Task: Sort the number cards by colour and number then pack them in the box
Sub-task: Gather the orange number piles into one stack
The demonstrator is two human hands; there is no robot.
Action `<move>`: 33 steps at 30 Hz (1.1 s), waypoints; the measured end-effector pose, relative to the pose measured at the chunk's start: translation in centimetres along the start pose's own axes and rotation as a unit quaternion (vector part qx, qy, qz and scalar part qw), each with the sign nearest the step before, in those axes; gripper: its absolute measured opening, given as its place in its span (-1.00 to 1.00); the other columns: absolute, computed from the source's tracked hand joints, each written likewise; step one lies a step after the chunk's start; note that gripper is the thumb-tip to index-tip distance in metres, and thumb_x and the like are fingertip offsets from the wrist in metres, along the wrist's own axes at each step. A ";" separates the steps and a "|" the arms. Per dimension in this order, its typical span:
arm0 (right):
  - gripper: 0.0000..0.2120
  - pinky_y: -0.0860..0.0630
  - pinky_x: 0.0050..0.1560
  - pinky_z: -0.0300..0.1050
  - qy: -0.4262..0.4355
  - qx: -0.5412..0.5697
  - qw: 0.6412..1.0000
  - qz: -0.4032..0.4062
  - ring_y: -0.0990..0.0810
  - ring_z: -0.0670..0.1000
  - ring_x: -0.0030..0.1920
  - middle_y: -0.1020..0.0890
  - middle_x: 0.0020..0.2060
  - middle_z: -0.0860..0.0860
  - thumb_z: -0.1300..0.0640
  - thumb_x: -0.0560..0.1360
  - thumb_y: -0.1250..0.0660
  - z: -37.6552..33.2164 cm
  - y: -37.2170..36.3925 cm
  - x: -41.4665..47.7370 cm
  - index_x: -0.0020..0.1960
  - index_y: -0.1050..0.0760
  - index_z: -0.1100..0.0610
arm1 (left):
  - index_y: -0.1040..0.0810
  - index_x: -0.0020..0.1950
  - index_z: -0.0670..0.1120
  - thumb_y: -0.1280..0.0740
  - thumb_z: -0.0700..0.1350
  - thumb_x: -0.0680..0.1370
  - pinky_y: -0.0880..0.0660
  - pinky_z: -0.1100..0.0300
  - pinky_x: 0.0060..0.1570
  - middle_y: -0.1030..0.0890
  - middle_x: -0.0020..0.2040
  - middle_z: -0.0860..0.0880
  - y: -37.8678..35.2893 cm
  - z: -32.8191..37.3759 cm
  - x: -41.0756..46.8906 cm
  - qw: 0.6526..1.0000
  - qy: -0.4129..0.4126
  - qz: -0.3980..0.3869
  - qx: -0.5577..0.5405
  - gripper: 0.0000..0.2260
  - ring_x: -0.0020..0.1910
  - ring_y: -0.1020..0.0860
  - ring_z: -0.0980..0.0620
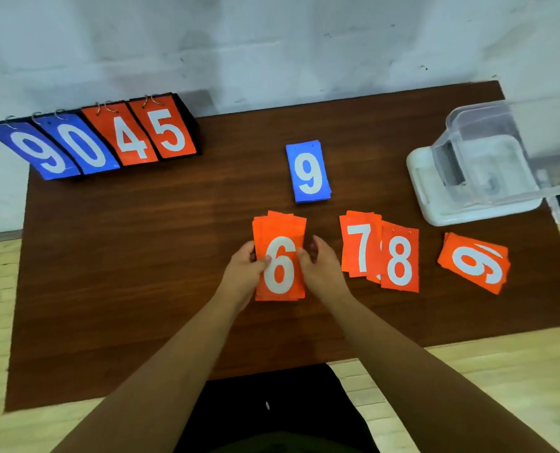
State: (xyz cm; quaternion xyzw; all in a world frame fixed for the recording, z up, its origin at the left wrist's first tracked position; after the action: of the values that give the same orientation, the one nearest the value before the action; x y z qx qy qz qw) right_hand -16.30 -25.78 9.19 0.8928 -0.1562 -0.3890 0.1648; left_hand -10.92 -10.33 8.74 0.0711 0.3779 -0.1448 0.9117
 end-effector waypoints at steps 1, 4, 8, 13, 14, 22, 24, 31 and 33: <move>-0.45 -0.34 0.38 0.01 0.012 -0.065 0.997 0.035 -0.30 0.08 0.46 -0.29 0.48 0.06 -0.04 0.61 -0.21 0.8 1.1 0.6 0.53 -0.17 0.08 | -0.48 0.34 -0.09 -0.35 -0.20 0.56 -0.53 -0.19 0.17 -0.62 0.21 -0.12 0.0 0.1 0.2 1.000 0.008 0.006 -0.007 -0.66 0.13 -0.62 -0.13; -0.42 -0.19 0.49 0.04 0.032 -0.239 0.965 0.100 -0.11 0.11 0.54 -0.15 0.54 0.10 -0.04 0.62 -0.17 3.6 3.5 2.0 0.56 -0.09 0.13 | -0.42 0.41 -0.08 -0.33 -0.16 0.58 -0.53 -0.19 0.17 -0.58 0.28 -0.11 0.2 0.4 0.4 0.999 0.044 0.017 -0.012 -0.61 0.16 -0.60 -0.13; -0.40 -0.11 0.52 0.01 0.075 -0.318 0.941 0.091 -0.03 0.09 0.56 -0.07 0.56 0.08 -0.08 0.62 -0.14 5.1 2.5 1.4 0.56 -0.09 0.15 | -0.40 0.43 -0.06 -0.31 -0.13 0.60 -0.51 -0.21 0.19 -0.56 0.29 -0.08 0.6 0.2 0.6 0.997 0.068 0.036 -0.006 -0.60 0.20 -0.57 -0.14; -0.55 -0.15 0.51 0.04 0.180 -0.357 0.917 0.013 -0.15 0.07 0.52 -0.22 0.51 0.05 -0.04 0.61 -0.18 4.6 -0.8 -0.7 0.45 -0.32 0.11 | -0.41 0.42 -0.04 -0.32 -0.13 0.59 -0.53 -0.22 0.16 -0.58 0.27 -0.08 1.4 -0.7 0.7 0.995 0.073 0.072 -0.018 -0.61 0.17 -0.59 -0.14; -0.57 -0.16 0.51 0.05 0.185 -0.367 0.912 0.011 -0.16 0.07 0.51 -0.23 0.50 0.05 -0.05 0.60 -0.19 4.6 -0.8 -0.8 0.42 -0.35 0.10 | -0.42 0.42 -0.04 -0.32 -0.12 0.59 -0.53 -0.23 0.15 -0.58 0.26 -0.08 1.6 -0.8 0.6 0.994 0.072 0.078 -0.015 -0.61 0.17 -0.59 -0.14; -0.10 -0.23 0.42 0.15 -0.032 -0.367 0.925 0.098 -0.25 0.22 0.46 -0.28 0.45 0.18 -0.23 0.38 -0.45 3.0 1.6 1.9 0.51 -0.09 0.13 | -0.41 0.42 -0.06 -0.30 -0.13 0.60 -0.54 -0.18 0.16 -0.58 0.25 -0.06 3.0 -1.4 0.5 0.992 0.075 0.094 -0.032 -0.62 0.17 -0.59 -0.12; -0.14 -0.26 0.40 0.13 -0.074 -0.309 0.944 0.090 -0.28 0.22 0.44 -0.33 0.42 0.18 -0.18 0.37 -0.49 3.4 1.9 2.6 0.47 -0.17 0.15 | -0.40 0.42 -0.05 -0.31 -0.13 0.60 -0.53 -0.19 0.16 -0.58 0.27 -0.07 3.1 -1.6 0.5 0.992 0.077 0.098 -0.036 -0.62 0.16 -0.59 -0.12; -0.46 -0.53 0.20 0.05 -0.083 -0.030 0.995 0.053 -0.57 0.12 0.20 -0.57 0.24 0.09 -0.05 0.49 -0.41 4.2 5.1 2.2 0.37 -0.43 0.18 | -0.42 0.40 -0.06 -0.30 -0.14 0.60 -0.54 -0.18 0.15 -0.57 0.27 -0.09 2.9 -2.0 0.5 0.989 0.072 0.126 -0.026 -0.64 0.16 -0.59 -0.14; -0.47 -0.53 0.22 0.09 -0.105 0.124 0.986 0.043 -0.59 0.09 0.16 -0.59 0.23 0.06 -0.02 0.48 -0.43 4.0 5.8 1.5 0.38 -0.43 0.15 | -0.42 0.40 -0.07 -0.30 -0.15 0.60 -0.54 -0.18 0.15 -0.57 0.26 -0.10 2.4 -1.9 0.5 0.988 0.072 0.137 -0.022 -0.64 0.17 -0.58 -0.15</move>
State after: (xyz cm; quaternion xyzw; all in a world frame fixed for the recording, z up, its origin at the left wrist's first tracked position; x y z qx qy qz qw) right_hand -19.21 -32.24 8.08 0.8531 -0.2579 -0.4505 0.0522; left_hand -11.10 -7.74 7.10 0.1127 0.4322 -0.0049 0.8947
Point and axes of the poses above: each hand's wrist, its own x-axis towards the middle knuckle, its own y-axis out of the back of the hand, z = x × y, the point moved 2 cm from there along x, towards the middle knuckle
